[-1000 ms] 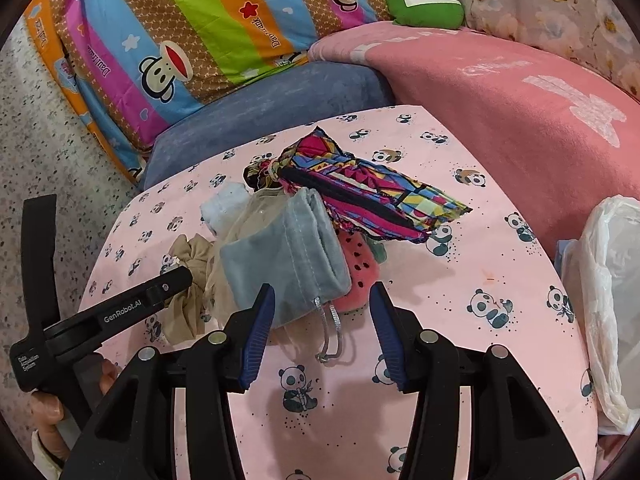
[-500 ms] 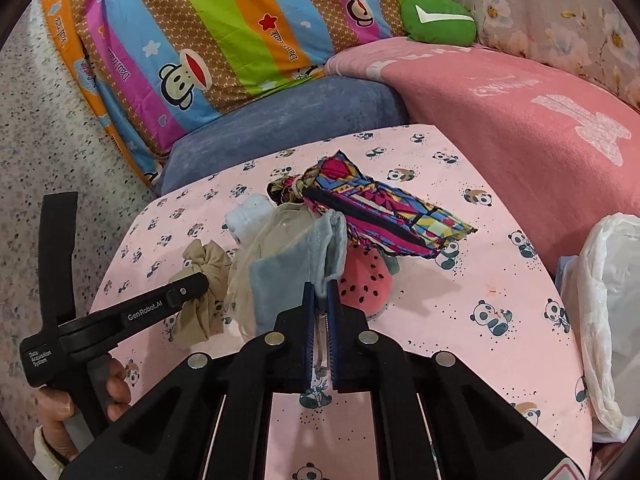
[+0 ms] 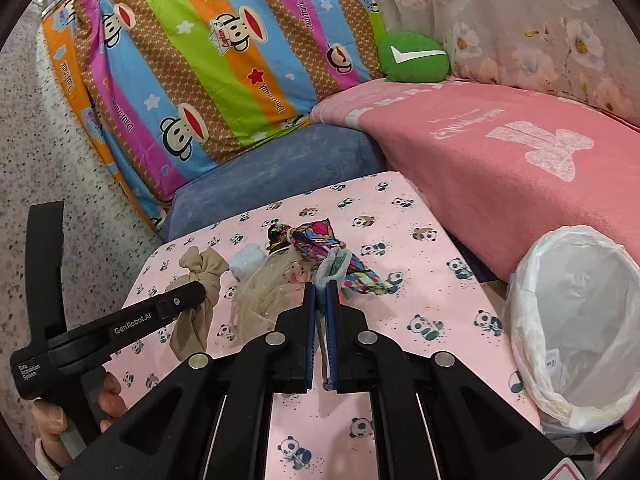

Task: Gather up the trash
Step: 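Carry the pouch and beige cloth over the white bin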

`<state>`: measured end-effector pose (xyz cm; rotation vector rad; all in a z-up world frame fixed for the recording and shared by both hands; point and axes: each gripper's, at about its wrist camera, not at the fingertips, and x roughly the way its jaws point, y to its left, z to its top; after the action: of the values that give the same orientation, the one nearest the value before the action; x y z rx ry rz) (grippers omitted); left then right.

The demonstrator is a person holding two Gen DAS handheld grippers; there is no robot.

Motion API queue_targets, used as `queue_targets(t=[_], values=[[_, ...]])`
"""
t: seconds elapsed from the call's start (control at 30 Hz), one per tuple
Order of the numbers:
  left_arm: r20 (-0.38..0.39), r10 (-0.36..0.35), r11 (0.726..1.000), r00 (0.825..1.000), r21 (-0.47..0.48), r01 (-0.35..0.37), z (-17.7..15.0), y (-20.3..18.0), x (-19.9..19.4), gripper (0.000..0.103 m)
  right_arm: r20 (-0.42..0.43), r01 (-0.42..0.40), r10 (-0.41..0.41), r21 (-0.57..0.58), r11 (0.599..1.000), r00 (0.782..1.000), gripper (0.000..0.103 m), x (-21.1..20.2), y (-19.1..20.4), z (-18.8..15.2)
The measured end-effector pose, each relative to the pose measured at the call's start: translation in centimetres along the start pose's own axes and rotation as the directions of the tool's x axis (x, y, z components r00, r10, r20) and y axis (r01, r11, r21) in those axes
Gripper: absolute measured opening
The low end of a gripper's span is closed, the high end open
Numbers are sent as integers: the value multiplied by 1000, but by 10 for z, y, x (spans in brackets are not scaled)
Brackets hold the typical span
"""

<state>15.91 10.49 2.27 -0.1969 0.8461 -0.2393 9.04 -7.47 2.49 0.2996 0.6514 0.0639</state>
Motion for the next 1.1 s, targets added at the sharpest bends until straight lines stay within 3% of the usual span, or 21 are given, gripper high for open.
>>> queue_targets(t=[0.5,0.93,1.1], values=[[-42,-128,978,991,162,134,-26,-127,-6,40,83,103,-118,163,981,990,5,-70,-102,-5],[-139,-203,936,969,263,234,-49,-213,7,41,93,192,-223,261,946,970,5,-106,-174,-13],[-180,-242,906,953,311,289,-52,-247,11,41,78,237,-270,291,927,960,5,-116,-194,-9]])
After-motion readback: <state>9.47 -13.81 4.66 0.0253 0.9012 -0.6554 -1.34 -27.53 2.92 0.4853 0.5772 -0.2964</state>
